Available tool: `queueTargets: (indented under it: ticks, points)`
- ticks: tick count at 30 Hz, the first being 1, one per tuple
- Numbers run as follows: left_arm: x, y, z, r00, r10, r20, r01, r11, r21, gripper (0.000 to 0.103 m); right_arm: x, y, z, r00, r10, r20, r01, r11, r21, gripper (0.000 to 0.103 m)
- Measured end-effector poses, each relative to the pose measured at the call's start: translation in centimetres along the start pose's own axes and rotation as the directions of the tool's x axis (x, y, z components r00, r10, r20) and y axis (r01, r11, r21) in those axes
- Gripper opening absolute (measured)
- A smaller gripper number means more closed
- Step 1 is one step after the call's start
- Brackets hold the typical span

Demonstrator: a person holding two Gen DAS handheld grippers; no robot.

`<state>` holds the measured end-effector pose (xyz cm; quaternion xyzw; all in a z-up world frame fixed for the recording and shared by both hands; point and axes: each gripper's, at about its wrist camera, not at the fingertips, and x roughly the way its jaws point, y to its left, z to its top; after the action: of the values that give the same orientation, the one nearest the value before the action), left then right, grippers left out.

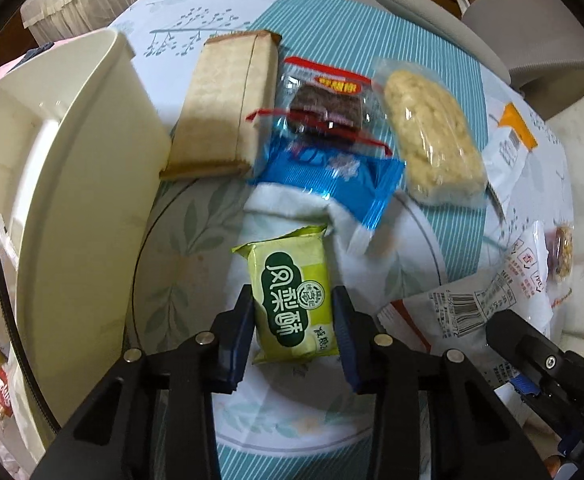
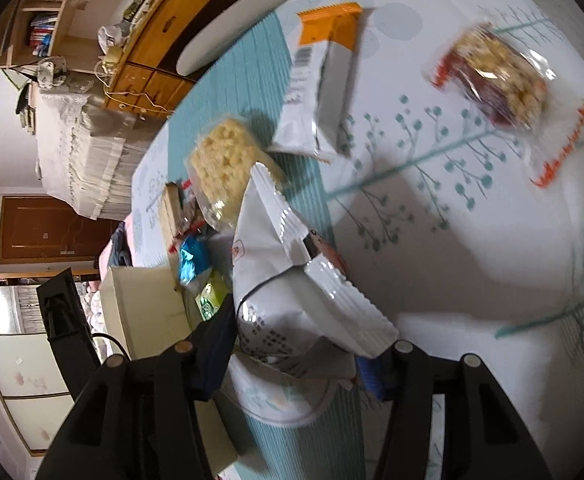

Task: Organize snacks
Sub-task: 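Carry the green packet and white bag into the white tray and release both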

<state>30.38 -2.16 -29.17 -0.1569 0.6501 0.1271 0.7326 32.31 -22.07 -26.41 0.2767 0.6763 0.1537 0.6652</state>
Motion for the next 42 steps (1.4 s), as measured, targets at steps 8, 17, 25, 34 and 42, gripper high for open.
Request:
queueTargets:
  ticks: [8, 17, 25, 34, 42]
  points:
    - [-2.3, 1.0, -2.4, 0.999, -0.014, -0.039, 0.015, 0.999, 0.029, 0.036, -1.2, -1.1, -2.5, 0.997, -0.042, -0.066, 0.045, 0.998, 0.052, 0.054]
    - [-7.1, 1.2, -6.5, 0.997, -0.052, -0.054, 0.056, 0.994, 0.093, 0.036, -3.1, -0.5, -6.3, 0.993, -0.036, -0.116, 0.044, 0.997, 0.065, 0.054]
    - [-12.9, 1.9, -8.9, 0.998, -0.063, -0.014, 0.065, 0.977, 0.202, 0.036, -4.6, 1.4, -10.3, 0.988, -0.026, -0.150, 0.034, 0.998, 0.050, 0.054]
    - [-17.8, 5.9, -10.4, 0.991, -0.106, 0.081, 0.080, 0.959, 0.273, 0.036, -5.1, 4.4, -14.7, 0.984, 0.039, -0.174, -0.037, 0.999, 0.010, 0.054]
    - [-20.6, 11.6, -10.8, 0.976, -0.172, 0.132, 0.124, 0.943, 0.308, 0.036, -4.6, 8.2, -18.8, 0.985, 0.082, -0.152, -0.081, 0.997, 0.008, 0.054]
